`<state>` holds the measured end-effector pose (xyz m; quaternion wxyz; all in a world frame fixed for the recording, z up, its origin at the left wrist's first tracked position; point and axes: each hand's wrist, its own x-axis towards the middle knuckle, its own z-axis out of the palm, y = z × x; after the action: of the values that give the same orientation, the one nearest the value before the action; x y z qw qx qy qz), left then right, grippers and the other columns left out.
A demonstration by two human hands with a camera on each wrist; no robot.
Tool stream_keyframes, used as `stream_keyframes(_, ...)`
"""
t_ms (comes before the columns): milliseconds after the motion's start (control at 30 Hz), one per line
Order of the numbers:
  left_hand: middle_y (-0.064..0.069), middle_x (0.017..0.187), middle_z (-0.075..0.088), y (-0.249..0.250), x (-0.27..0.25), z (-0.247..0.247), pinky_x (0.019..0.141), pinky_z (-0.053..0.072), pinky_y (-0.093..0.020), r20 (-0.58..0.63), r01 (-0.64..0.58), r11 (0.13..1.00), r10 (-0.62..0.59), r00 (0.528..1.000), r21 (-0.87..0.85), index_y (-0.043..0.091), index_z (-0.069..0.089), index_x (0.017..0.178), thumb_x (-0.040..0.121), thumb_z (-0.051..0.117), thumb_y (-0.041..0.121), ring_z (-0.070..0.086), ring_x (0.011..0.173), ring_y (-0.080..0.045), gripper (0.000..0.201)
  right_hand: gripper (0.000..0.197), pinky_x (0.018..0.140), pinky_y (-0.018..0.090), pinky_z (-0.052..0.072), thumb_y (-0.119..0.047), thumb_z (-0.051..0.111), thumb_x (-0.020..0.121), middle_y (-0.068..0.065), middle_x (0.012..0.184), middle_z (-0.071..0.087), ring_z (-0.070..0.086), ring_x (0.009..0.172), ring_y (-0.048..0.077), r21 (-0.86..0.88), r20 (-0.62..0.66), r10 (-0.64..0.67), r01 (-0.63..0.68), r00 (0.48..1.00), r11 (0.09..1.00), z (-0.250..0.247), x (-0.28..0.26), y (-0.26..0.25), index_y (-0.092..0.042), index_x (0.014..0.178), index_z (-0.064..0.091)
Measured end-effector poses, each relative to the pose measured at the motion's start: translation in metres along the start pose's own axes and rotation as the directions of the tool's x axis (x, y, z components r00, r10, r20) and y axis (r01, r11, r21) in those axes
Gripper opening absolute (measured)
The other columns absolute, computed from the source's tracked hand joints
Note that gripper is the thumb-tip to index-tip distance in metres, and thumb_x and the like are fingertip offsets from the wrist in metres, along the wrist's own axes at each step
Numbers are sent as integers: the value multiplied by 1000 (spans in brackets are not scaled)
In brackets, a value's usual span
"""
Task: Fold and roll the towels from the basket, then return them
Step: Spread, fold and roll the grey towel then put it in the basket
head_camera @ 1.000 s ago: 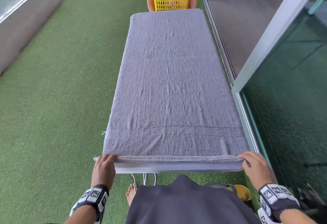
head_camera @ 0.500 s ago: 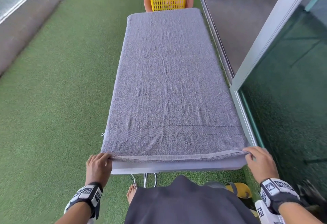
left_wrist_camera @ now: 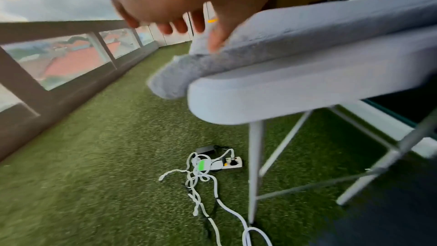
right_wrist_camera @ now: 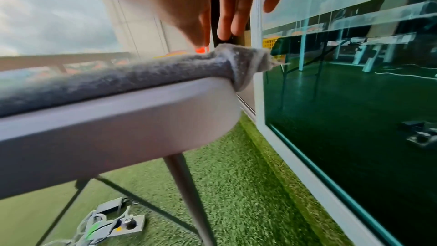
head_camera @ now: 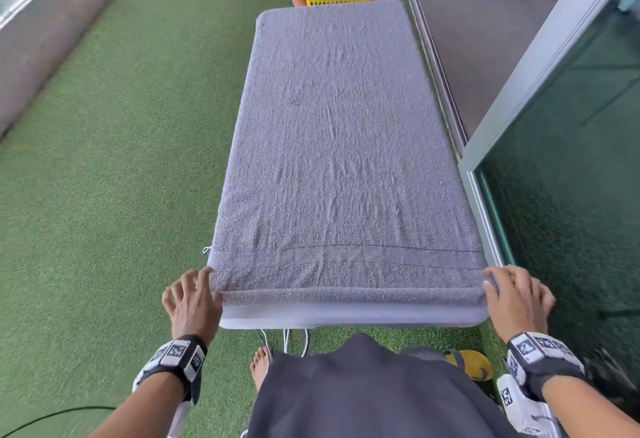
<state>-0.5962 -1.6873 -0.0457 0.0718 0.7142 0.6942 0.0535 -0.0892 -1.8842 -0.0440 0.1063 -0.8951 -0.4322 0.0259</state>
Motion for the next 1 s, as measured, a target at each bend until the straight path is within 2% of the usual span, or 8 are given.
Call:
stream_keyframes(100, -6, 99, 52, 12, -23, 11, 79, 46, -45, -84, -193, 970, 182, 980, -147, 15, 51, 104, 72, 65, -7, 45, 87, -21, 41, 20, 92, 45, 38, -17, 62, 85, 4, 111, 56, 52, 101, 26, 98, -9, -108, 109, 994, 989, 6, -18, -12, -17, 105, 63)
stream_keyframes(167, -6, 99, 57, 15, -38, 18, 81, 49, -45, -66, -319, 927, 312, 948, -199, 11, 57, 103, 69, 72, -6, 48, 90, -22, 41, 30, 91, 46, 45, -8, 68, 78, 0, 110, 55, 53, 100, 23, 154, 72, -257, 243, 964, 958, 20, -35, -15, -16, 107, 65)
stream_keyframes(300, -9, 103, 63, 13, -34, 21, 86, 45, -40, -64, -290, 930, 282, 957, -225, 7, 66, 104, 66, 80, -1, 53, 96, -28, 41, 38, 90, 45, 47, 10, 68, 73, 7, 110, 62, 58, 98, 30, 199, 46, -227, 213, 973, 956, 24, -34, -11, -9, 106, 72)
stream_keyframes(467, -6, 87, 70, 12, -16, 12, 74, 46, -31, -108, -377, 901, 362, 926, -216, 7, 72, 88, 72, 68, -7, 61, 78, -27, 21, 30, 85, 44, 47, 19, 63, 71, 16, 95, 70, 62, 88, 35, 285, 46, -127, 109, 991, 952, 9, -20, -23, 1, 93, 74)
stream_keyframes(633, 11, 72, 54, 14, -9, 7, 76, 36, -37, 35, -335, 934, 342, 939, -128, 21, 56, 80, 89, 41, 20, 48, 67, -12, 17, 17, 72, 34, 36, -11, 52, 84, -8, 72, 60, 51, 69, 18, 99, 208, -167, 150, 964, 984, -2, -2, -18, -25, 73, 56)
stream_keyframes(833, 0, 87, 48, 30, -4, 5, 76, 35, -38, -43, -236, 968, 233, 972, -85, 19, 51, 92, 71, 60, -1, 40, 79, -18, 30, 27, 71, 37, 38, -5, 69, 71, -1, 88, 55, 52, 80, 23, -18, 55, -200, 202, 978, 979, -10, 6, -19, -21, 89, 58)
stream_keyframes(900, 3, 83, 44, 31, -12, 11, 67, 39, -34, -21, -339, 923, 341, 940, -183, 19, 47, 87, 56, 58, -17, 36, 76, -15, 49, 30, 65, 30, 39, 0, 72, 70, -5, 84, 52, 51, 71, 15, 49, 123, -303, 300, 945, 953, -5, -2, -22, -21, 86, 58)
stream_keyframes(1000, 2, 93, 47, 20, -21, 23, 72, 40, -31, 10, -355, 910, 365, 931, -216, 15, 51, 99, 61, 60, -5, 35, 84, -15, 44, 38, 80, 41, 49, -8, 70, 72, -5, 104, 54, 56, 93, 19, 35, 223, -327, 327, 919, 944, 4, -11, -20, -23, 106, 58)
